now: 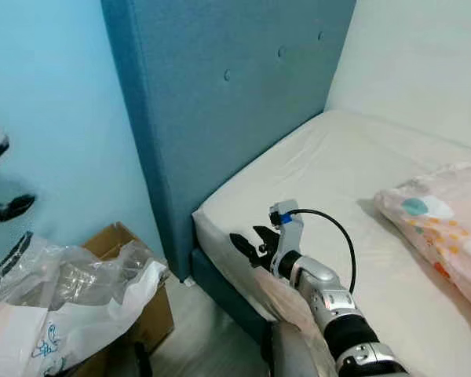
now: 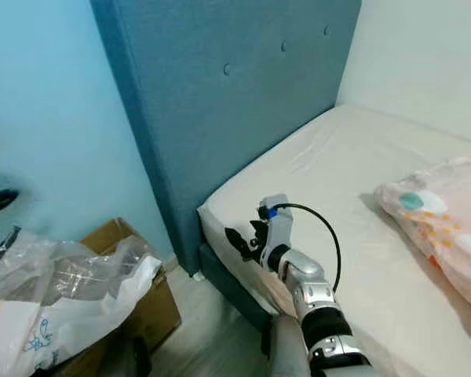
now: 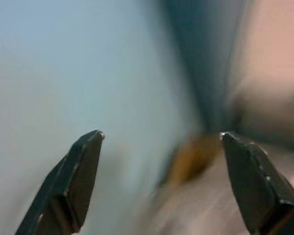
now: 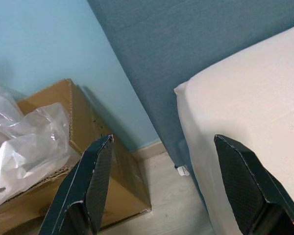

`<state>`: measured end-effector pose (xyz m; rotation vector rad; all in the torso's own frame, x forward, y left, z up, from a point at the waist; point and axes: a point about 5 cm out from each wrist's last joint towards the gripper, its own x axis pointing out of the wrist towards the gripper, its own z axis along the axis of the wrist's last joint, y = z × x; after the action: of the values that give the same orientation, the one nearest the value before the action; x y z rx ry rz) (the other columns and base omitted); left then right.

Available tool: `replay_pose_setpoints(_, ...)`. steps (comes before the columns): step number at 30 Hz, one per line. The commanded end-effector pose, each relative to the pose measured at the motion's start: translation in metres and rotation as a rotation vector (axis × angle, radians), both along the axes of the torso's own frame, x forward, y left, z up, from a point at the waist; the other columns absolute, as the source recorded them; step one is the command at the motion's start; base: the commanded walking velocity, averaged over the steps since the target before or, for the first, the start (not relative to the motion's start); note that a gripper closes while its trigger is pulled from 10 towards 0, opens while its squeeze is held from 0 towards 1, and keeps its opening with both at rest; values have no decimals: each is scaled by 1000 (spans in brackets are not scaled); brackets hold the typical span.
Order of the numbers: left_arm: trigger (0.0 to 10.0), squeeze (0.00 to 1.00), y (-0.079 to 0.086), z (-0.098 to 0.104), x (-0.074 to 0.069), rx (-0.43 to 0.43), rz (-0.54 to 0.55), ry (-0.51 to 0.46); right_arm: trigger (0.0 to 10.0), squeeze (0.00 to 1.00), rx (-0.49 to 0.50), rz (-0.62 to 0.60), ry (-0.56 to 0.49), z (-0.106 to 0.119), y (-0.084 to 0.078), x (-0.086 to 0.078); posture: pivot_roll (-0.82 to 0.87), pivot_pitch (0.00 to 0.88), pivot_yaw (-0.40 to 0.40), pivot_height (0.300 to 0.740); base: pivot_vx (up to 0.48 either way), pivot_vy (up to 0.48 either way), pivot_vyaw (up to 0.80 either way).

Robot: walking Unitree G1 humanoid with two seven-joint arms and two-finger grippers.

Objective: Clean up the room

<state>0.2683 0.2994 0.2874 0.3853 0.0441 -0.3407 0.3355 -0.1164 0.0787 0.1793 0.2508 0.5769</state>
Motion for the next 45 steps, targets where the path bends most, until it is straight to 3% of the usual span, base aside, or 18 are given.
replay_pose_setpoints(1,10000,0,-43,-10,0,-262,-297,-102,10000,0,40,-25,25,-7,0,-2,-2,59,-60,574,0,0,0)
replay_pose_setpoints(2,10000,0,-43,-10,0,-262,-297,-102,10000,0,40,-25,25,-7,0,-2,-2,59,-60,574,0,0,0)
replay_pose_setpoints(4,10000,0,-61,-48,6,-376,-326,-28,10000,0,35,-39,41,-14,-2,-5,-3,55,-60,583,0,0,0)
replay_pose_setpoints(7,10000,0,-87,-107,15,-614,-271,85,10000,0,35,-40,70,-23,-3,-11,-7,48,-63,597,0,0,0)
replay_pose_setpoints(8,10000,0,-87,-107,15,-614,-271,85,10000,0,35,-40,70,-23,-3,-11,-7,48,-63,597,0,0,0)
replay_pose_setpoints(9,10000,0,-93,-120,19,-687,-228,101,10000,0,31,-38,77,-26,-2,-13,-7,48,-63,602,0,0,0)
replay_pose_setpoints(10,10000,0,-108,-143,23,-820,-158,138,10000,0,25,-29,91,-31,-1,-16,-9,43,-64,611,0,0,0)
replay_pose_setpoints(11,10000,0,-108,-143,23,-820,-158,138,10000,0,25,-29,91,-31,-1,-16,-9,43,-64,611,0,0,0)
replay_pose_setpoints(15,10000,0,-150,-167,18,-970,-154,201,10000,0,17,-13,111,-37,4,-20,-7,36,-65,630,0,0,0)
replay_pose_setpoints(19,10000,0,-176,-185,14,-995,-142,268,10000,0,24,2,121,-41,10,-22,-7,35,-65,648,0,0,0)
replay_pose_setpoints(22,10000,0,-181,-191,15,-975,-135,285,10000,0,21,-2,134,-43,12,-23,-5,36,-63,662,0,0,0)
replay_pose_setpoints(28,10000,0,-186,-193,15,-923,-167,291,10000,0,-17,-46,137,-45,9,-22,-8,41,-53,671,0,0,0)
replay_pose_setpoints(36,10000,0,-189,-204,14,-870,-171,312,10000,0,21,-41,114,-43,5,-22,-15,42,-46,701,0,0,0)
replay_pose_setpoints(45,10000,0,-193,-209,11,-863,-172,326,10000,0,20,-34,117,-45,4,-24,-15,41,-50,731,0,0,0)
